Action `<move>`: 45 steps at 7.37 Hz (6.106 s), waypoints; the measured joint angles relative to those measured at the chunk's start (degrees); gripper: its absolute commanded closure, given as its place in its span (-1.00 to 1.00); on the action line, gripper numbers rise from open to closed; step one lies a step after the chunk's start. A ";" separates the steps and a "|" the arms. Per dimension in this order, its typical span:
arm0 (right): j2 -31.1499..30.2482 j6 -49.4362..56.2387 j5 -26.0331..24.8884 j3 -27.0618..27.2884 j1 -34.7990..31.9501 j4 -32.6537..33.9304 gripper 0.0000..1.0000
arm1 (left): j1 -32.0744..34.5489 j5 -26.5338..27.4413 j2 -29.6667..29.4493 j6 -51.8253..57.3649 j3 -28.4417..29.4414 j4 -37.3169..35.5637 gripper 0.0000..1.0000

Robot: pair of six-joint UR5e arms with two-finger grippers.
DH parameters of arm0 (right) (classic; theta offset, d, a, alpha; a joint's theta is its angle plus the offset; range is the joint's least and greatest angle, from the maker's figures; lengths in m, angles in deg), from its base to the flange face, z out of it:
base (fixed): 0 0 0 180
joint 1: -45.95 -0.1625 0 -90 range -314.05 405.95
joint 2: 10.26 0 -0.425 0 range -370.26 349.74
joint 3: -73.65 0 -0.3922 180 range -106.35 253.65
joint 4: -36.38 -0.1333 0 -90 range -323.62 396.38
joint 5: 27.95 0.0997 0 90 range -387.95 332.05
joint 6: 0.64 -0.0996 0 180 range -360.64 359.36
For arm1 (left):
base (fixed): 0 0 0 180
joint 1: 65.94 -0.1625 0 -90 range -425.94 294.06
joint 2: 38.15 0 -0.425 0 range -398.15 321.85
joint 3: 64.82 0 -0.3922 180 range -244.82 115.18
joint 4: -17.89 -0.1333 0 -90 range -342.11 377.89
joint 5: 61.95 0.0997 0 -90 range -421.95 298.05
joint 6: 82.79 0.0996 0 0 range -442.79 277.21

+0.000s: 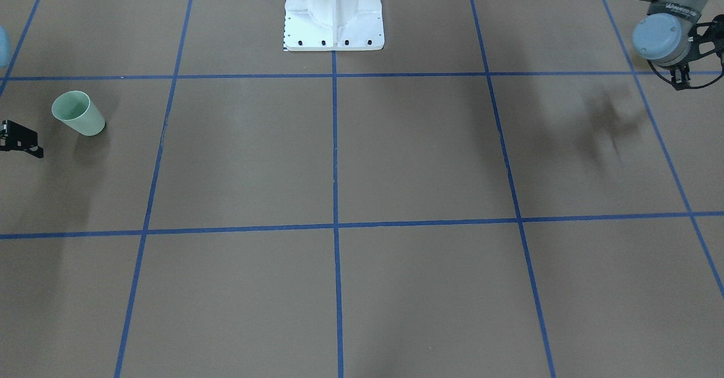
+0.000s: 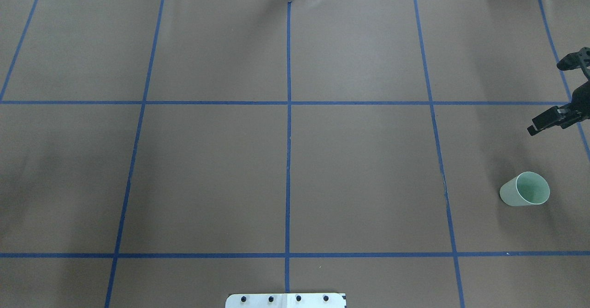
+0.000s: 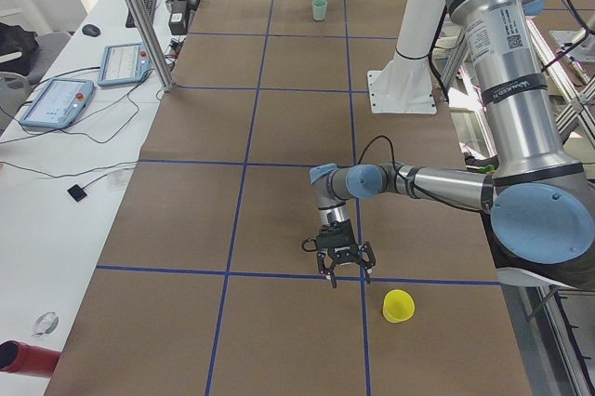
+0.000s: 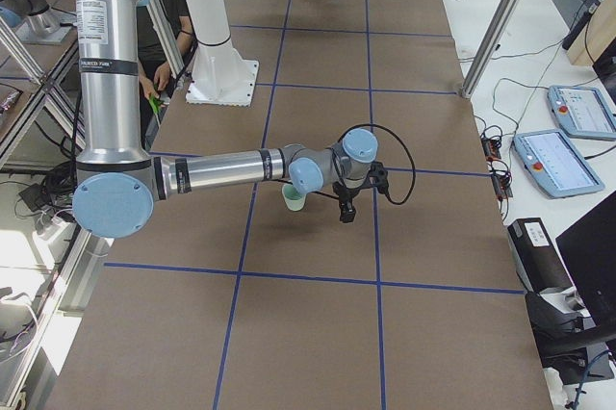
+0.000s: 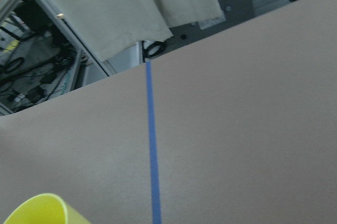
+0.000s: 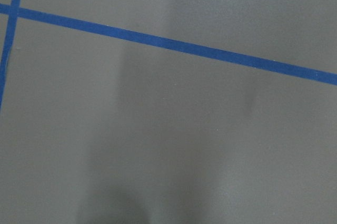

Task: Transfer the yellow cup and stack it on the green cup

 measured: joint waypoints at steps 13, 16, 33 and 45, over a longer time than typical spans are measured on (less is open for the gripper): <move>0.73 -0.25 0.17 -1.69 2.47 -0.49 -1.00 | -15.26 -7.10 -1.87 -31.30 15.01 -5.35 -0.90; 0.59 -0.21 0.30 -1.55 2.67 -0.49 -1.00 | -15.83 -6.97 -1.59 -32.25 18.45 -2.05 0.55; 3.81 -0.32 -0.20 -2.67 2.78 -0.39 -1.00 | 5.80 48.78 -27.74 42.47 28.88 42.56 0.53; 29.58 -30.87 -0.40 -1.91 9.81 -0.40 -1.00 | -9.34 20.97 -56.25 98.95 40.81 101.11 0.45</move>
